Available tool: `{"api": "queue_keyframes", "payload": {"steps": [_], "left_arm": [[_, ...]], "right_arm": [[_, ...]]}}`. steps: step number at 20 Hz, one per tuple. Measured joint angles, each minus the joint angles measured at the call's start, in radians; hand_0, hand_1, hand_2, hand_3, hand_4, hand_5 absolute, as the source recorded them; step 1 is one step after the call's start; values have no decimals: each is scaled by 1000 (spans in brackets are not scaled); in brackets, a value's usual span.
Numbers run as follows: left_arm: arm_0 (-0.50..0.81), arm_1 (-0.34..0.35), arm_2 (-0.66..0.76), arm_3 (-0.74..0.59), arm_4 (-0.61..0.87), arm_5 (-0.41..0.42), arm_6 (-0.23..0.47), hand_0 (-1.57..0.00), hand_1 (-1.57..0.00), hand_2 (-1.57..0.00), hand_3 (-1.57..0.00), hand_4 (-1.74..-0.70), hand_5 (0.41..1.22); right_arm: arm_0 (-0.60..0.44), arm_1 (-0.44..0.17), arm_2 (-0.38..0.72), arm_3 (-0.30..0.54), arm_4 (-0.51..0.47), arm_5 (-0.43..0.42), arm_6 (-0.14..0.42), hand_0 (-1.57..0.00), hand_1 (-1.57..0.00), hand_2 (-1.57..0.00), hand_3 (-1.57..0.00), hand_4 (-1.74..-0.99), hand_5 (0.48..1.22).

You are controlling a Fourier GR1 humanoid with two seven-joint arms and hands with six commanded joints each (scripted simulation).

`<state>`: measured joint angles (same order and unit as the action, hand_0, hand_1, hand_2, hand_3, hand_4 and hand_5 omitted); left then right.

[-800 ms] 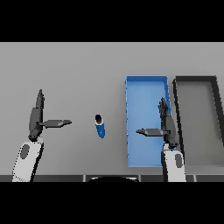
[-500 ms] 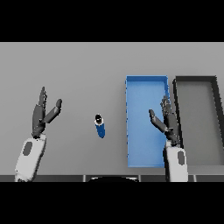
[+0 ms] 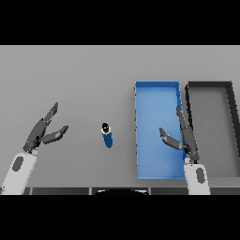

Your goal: Pick up the blue pipe and place it into the blue bin.

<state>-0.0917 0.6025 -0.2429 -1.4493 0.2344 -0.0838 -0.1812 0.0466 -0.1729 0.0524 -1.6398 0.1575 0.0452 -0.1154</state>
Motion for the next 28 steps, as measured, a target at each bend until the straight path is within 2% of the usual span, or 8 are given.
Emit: {"api": "queue_keyframes", "payload": {"steps": [2, 4, 10, 13, 17, 20, 23, 28], "left_arm": [[19, 29, -31, -41, -3, -47, 22, 1, 1, 1, 1, -1026, 549], [37, 35, -68, -82, -4, -88, 34, 1, 1, 1, 1, -1071, 522], [46, -23, -202, -158, -73, -114, 138, 1, 1, 1, 1, -1138, 455], [35, -77, -244, -146, -98, -113, 144, 1, 1, 1, 1, -1146, 451], [-10, -166, -279, -69, -147, -95, 108, 1, 1, 1, 1, -1155, 460], [-74, -248, -282, 1, -150, -73, 137, 1, 1, 1, 1, -1145, 460], [-105, -291, -289, 61, -168, -70, 96, 1, 1, 1, 1, -1098, 448], [-144, -340, -309, 134, -224, -38, 107, 1, 1, 1, 1, -1078, 428]], "right_arm": [[3, 7, 8, -1, 4, 0, -15, 1, 1, 1, 1, -1179, 616], [-8, 5, 4, 6, 6, -3, 10, 1, 1, 1, 1, -1174, 616], [6, 8, 6, -13, -4, 4, 21, 1, 1, 1, 1, -1195, 617], [0, 17, 10, -8, 2, -3, 37, 1, 1, 1, 1, -1213, 625], [24, 13, 10, -39, -9, 6, 21, 1, 1, 1, 1, -1211, 622], [14, 13, 7, -33, -2, -1, 54, 1, 1, 1, 1, -1205, 625], [28, 4, -7, -24, -14, 5, 31, 1, 1, 1, 1, -1215, 637], [32, 2, -2, -33, -7, 6, 6, 1, 1, 1, 1, -1207, 646]]}}
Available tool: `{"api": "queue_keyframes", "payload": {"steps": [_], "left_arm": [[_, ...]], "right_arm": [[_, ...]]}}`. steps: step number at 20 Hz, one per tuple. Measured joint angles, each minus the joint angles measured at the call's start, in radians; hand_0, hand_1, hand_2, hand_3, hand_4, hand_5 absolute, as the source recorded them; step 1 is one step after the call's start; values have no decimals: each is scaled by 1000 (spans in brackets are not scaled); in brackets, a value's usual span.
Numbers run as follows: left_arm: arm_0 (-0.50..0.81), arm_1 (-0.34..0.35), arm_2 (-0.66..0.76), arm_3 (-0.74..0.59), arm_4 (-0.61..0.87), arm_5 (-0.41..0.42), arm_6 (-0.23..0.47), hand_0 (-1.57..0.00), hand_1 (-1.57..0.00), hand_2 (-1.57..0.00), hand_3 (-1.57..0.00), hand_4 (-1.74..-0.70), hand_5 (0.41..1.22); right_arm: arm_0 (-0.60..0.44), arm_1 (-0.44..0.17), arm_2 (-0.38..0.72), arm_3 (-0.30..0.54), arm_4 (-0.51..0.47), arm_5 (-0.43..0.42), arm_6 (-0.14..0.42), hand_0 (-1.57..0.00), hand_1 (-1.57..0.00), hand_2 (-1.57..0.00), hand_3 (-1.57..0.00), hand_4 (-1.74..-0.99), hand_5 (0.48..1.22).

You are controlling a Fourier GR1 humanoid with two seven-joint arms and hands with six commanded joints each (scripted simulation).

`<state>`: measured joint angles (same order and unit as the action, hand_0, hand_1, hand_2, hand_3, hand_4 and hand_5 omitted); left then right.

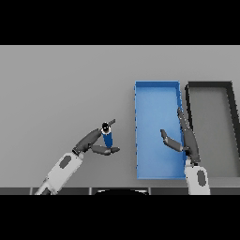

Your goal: Pick up the blue pipe and place it into the blue bin.

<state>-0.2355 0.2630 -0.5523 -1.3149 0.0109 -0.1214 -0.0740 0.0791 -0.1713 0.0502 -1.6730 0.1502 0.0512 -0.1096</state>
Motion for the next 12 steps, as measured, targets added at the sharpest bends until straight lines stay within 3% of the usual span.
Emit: {"api": "queue_keyframes", "payload": {"steps": [3, 5, 6, 8, 11, 12], "left_arm": [[-15, -40, 2, 51, 12, -10, -37, 1, 0, -54, -40, -1140, 502], [-2, -66, 17, 46, 51, -17, -74, -10, -156, -308, -276, -1243, 613], [-6, -84, 25, 51, 71, -20, -75, -125, -319, -485, -535, -1281, 735], [-6, -103, 41, 69, 95, -18, -83, -602, -752, -865, -908, -1439, 910], [11, -122, 23, 42, 89, -16, -79, -1075, -1151, -1210, -1194, -1580, 1062], [16, -116, 19, 32, 90, -14, -80, -1174, -1235, -1282, -1270, -1553, 1094]], "right_arm": [[7, -5, -4, 9, 5, -3, -1, 1, 1, 1, 1, -1210, 653], [13, -3, 0, 1, 10, -4, -21, 1, 1, 1, 1, -1217, 655], [0, 0, -3, 8, -1, 0, -4, 1, 1, 1, 1, -1220, 656], [-4, -2, -1, 2, 4, -2, 3, 1, 1, 1, 1, -1219, 657], [-8, 2, -7, 20, -9, 2, -2, 1, 1, 1, 1, -1233, 660], [-2, 1, -4, 15, -11, 9, -4, 1, 1, 1, 1, -1228, 656]]}}
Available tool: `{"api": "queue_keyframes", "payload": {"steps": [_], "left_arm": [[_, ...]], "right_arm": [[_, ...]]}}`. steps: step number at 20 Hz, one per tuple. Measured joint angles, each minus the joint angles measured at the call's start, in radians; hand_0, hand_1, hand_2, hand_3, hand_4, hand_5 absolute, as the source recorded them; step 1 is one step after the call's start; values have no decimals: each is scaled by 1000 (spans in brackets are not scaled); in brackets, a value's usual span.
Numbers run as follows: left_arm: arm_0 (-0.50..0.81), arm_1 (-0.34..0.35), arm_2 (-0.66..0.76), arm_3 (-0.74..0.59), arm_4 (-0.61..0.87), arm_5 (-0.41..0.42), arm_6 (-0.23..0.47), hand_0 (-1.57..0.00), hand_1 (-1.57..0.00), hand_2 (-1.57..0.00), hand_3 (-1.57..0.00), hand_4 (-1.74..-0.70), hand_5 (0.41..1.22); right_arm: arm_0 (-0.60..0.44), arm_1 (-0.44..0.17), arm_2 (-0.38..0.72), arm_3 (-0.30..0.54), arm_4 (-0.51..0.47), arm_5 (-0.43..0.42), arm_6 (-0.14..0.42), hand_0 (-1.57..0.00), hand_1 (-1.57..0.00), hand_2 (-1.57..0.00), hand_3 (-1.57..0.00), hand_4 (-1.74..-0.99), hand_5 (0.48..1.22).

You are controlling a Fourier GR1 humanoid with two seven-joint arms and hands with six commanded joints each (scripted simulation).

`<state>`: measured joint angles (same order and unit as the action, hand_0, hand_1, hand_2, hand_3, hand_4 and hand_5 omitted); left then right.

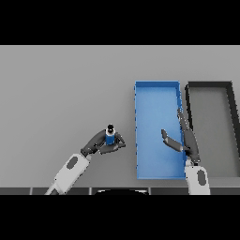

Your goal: Pick up the blue pipe and place it into the blue bin.

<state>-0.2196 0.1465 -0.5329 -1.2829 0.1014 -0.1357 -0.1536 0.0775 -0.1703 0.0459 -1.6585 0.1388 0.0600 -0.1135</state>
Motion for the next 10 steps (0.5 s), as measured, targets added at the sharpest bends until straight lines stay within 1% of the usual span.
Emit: {"api": "queue_keyframes", "payload": {"steps": [2, 3, 4, 6, 9, 10], "left_arm": [[0, 2, -16, -18, -24, 15, -2, -1317, -1356, -1386, -1378, -1513, 1139], [8, 0, -20, -27, -38, 20, -14, -1368, -1399, -1423, -1417, -1501, 1156], [4, -15, -14, -18, -52, 34, -28, -1408, -1434, -1453, -1448, -1492, 1169], [-2, -27, -3, -33, -57, 35, -45, -1467, -1483, -1495, -1492, -1478, 1188], [-27, -44, 19, -78, -50, 35, -60, -1518, -1526, -1532, -1531, -1469, 1204], [-29, -48, 18, -92, -53, 31, -67, -1528, -1535, -1540, -1539, -1468, 1207]], "right_arm": [[-13, 9, 4, -3, 4, -8, 21, 1, 1, 1, 1, -1222, 646], [-11, 15, 8, 2, 5, -8, 21, 1, 1, 1, 1, -1221, 638], [-10, 7, 1, -6, -6, -2, 23, 1, 1, 1, 1, -1220, 635], [-26, 6, 0, 11, -3, -2, 29, 1, 1, 1, 1, -1219, 628], [-30, 2, -8, 10, -18, 6, 17, 1, 1, 1, 1, -1226, 636], [-35, -2, -8, 5, -14, 4, 34, 1, 1, 1, 1, -1220, 638]]}}
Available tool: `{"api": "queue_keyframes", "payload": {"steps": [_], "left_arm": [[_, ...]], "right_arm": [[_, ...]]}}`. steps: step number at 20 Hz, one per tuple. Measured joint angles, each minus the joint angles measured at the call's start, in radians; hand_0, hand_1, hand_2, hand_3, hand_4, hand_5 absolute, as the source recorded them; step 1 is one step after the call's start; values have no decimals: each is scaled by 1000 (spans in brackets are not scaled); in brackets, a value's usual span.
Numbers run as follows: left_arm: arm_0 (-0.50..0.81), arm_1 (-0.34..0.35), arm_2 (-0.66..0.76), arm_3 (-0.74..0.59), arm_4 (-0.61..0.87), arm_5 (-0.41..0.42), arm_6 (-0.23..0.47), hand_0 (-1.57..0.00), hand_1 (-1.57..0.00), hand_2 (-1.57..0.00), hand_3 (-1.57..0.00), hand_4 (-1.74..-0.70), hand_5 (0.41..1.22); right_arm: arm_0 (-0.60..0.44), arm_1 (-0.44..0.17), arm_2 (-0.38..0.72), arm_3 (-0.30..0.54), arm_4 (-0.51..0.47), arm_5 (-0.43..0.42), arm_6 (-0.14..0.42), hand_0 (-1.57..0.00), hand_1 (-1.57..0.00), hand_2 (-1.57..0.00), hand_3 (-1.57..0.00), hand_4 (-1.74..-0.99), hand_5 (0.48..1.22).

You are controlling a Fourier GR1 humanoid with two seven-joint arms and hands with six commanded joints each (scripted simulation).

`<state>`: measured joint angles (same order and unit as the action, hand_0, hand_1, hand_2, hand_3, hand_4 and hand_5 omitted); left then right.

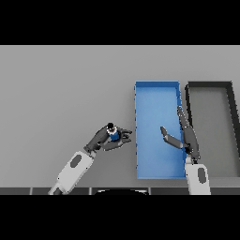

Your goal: Pick up the blue pipe and place it into the blue bin.

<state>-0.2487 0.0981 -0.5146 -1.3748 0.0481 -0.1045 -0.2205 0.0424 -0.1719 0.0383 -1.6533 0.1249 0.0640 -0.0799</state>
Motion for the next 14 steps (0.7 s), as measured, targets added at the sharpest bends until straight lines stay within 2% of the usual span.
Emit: {"api": "queue_keyframes", "payload": {"steps": [2, 5, 7, 10, 14], "left_arm": [[-7, -9, 4, -48, 7, -5, 27, -1544, -1548, -1551, -1550, -1466, 1212], [-27, -12, -1, -120, 9, -31, 63, -1557, -1559, -1561, -1560, -1466, 1217], [-48, -26, -6, -134, 5, -45, 109, -1562, -1563, -1564, -1564, -1467, 1218], [-47, -26, -4, -160, -5, -58, 150, -1566, -1567, -1568, -1568, -1467, 1220], [-40, -39, 6, -164, -19, -72, 159, -1569, -1569, -1570, -1570, -1466, 1220]], "right_arm": [[-4, 2, 8, 10, 25, -12, 7, 1, 1, 1, 1, -1204, 640], [22, -7, 9, 1, 34, -11, -27, 1, 1, 1, 1, -1176, 643], [5, -7, 5, 9, 33, -14, -15, 1, 1, 1, 1, -1161, 644], [19, -6, 3, 17, 40, -20, -37, 1, 1, 1, 1, -1151, 643], [56, -14, 8, -32, 67, -42, -52, 1, 1, 1, 1, -1138, 643]]}}
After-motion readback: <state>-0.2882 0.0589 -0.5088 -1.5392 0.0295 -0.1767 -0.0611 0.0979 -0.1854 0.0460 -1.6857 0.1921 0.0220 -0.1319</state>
